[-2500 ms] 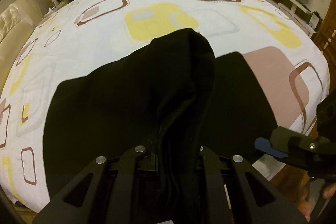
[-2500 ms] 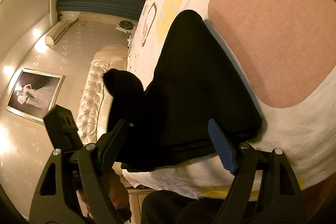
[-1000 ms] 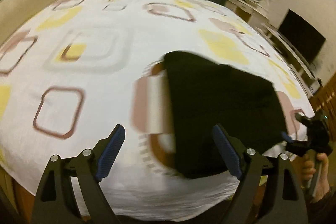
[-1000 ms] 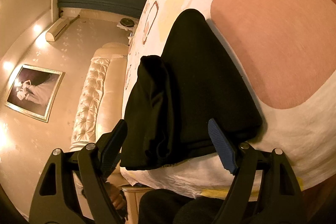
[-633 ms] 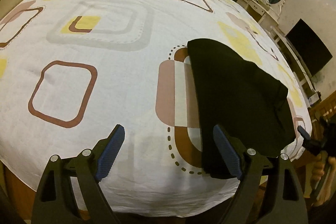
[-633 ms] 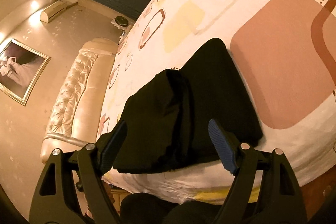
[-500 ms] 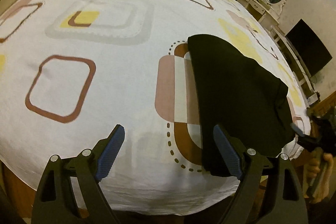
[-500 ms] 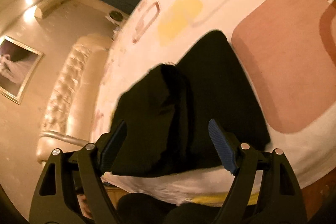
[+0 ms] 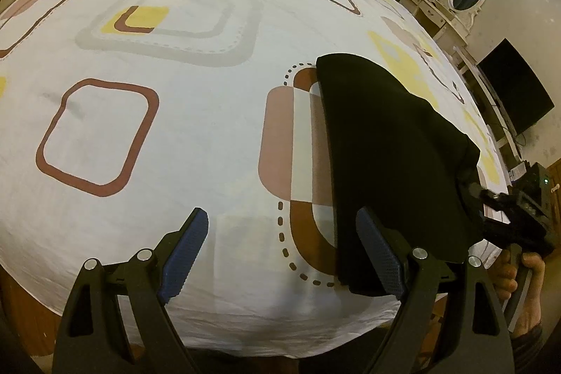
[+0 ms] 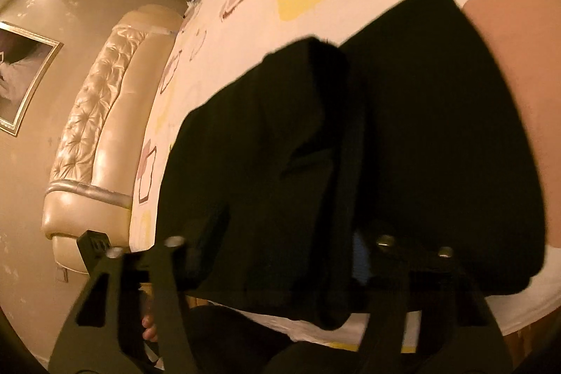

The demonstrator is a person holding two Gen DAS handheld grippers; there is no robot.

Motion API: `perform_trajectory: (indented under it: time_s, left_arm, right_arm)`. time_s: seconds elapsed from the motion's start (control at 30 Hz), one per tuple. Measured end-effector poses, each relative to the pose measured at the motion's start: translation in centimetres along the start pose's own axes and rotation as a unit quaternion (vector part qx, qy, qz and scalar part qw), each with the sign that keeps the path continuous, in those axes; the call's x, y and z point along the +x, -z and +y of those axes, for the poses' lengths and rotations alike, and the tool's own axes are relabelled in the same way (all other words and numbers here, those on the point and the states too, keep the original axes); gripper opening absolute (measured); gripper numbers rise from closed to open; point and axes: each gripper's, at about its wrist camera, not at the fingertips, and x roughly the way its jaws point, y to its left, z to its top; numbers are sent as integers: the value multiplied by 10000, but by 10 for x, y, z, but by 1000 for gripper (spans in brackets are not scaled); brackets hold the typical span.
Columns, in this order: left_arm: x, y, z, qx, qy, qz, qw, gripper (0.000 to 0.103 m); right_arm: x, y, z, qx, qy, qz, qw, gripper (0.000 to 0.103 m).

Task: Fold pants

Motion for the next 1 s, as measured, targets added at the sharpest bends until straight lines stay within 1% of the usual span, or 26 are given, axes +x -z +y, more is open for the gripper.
perform_trajectory:
  time_s: [0.07,0.13,0.17,0.3,0.43,0.5,0.57,0.67,0.8,1.0]
  left_arm:
    - [0,0,1,-10,10,-1,10000,85]
    - [0,0,2,-41,-1,-2,10000,85]
    - [0,1,2,-62,2,-2,10000,85]
    - [0,0,1,-82,14,6,10000,85]
    - [-1,0,-1,-58,-23,-32,10000,85]
    - [-1,0,-2,-39,-20,-35,10000,85]
    - [-1,1,-3,-43,-13,-25,10000,85]
    - [-2,2,-3,-35,10,-16,10000,85]
    - [-3,2,-6,18,16,-25,10000,85]
    - [-2,5,-11,78,41,16,10000,85]
  right_arm:
    - [1,2,2,-92,128,45,9999,21]
    - [-2,3,8,-184,117,30,9998,14]
    - [-5,3,12,-237,115,-11,9997,13]
    - [-28,-1,41,-619,54,-262,9977,12]
    - [-69,-11,73,-917,-223,-680,9932,12]
    - [-90,-15,82,-1046,-287,-845,9905,11]
    - [-103,-19,84,-1134,-217,-945,9888,11]
    - [-114,-21,69,-1067,-81,-997,9892,11]
    - [-115,-21,29,-733,154,-986,9923,11]
    - [-87,-15,-17,-278,366,-865,9952,11]
